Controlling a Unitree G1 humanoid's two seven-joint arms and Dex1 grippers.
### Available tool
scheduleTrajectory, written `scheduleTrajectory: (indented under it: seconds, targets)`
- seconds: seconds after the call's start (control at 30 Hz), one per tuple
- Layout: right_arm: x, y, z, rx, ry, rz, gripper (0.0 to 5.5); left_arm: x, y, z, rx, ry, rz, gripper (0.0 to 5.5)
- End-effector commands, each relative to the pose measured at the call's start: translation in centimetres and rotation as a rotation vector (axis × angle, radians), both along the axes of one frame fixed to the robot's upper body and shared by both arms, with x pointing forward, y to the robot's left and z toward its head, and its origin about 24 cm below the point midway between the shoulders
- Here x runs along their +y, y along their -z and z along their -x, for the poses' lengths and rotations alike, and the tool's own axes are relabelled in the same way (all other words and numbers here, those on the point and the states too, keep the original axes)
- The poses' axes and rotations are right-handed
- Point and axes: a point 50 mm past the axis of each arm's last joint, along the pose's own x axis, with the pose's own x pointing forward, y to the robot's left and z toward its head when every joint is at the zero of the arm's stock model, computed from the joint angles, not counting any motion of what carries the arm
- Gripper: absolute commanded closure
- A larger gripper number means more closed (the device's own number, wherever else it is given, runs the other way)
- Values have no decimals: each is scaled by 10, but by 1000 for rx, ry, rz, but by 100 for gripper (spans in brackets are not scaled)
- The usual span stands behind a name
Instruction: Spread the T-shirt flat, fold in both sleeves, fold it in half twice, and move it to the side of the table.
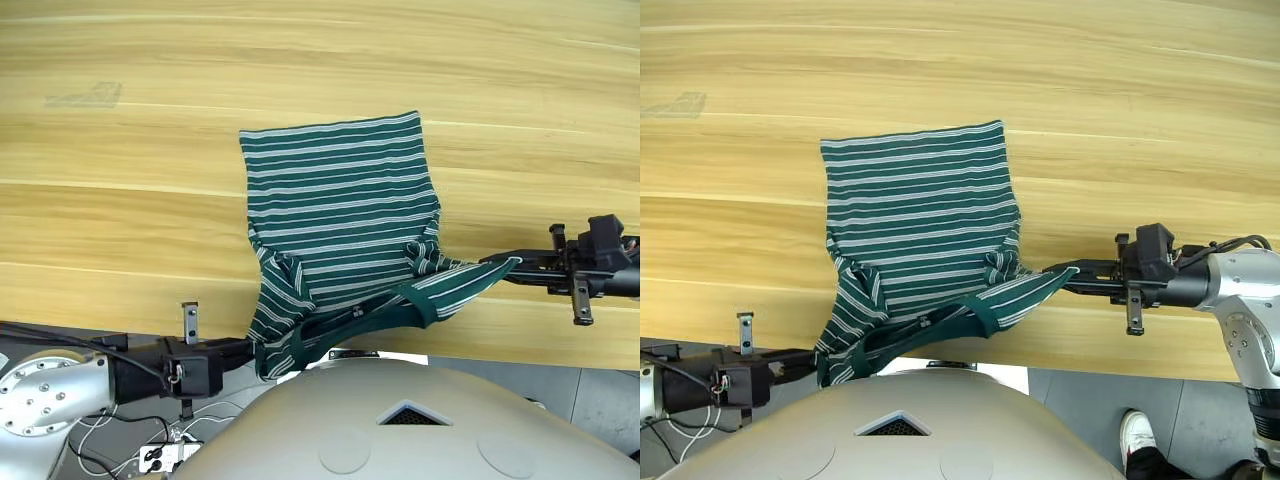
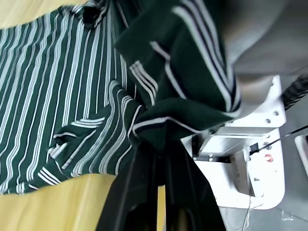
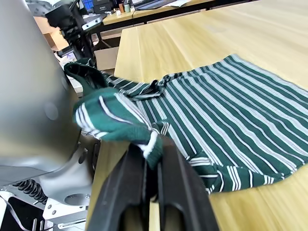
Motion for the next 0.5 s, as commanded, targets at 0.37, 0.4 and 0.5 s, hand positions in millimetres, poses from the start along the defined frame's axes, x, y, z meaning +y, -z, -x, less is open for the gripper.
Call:
scheduleTrajectory:
  seconds: [0.37, 0.4, 0.5]
  targets:
    - [33, -2, -80, -347, 302, 22, 548, 20, -9, -95, -302, -281, 57, 549]
    - [39, -2, -91, -362, 329, 21, 548, 19, -7, -104, -323, -304, 61, 549]
    - [50, 8, -119, -364, 373, 60, 548, 21, 3, -133, -353, -406, 93, 549]
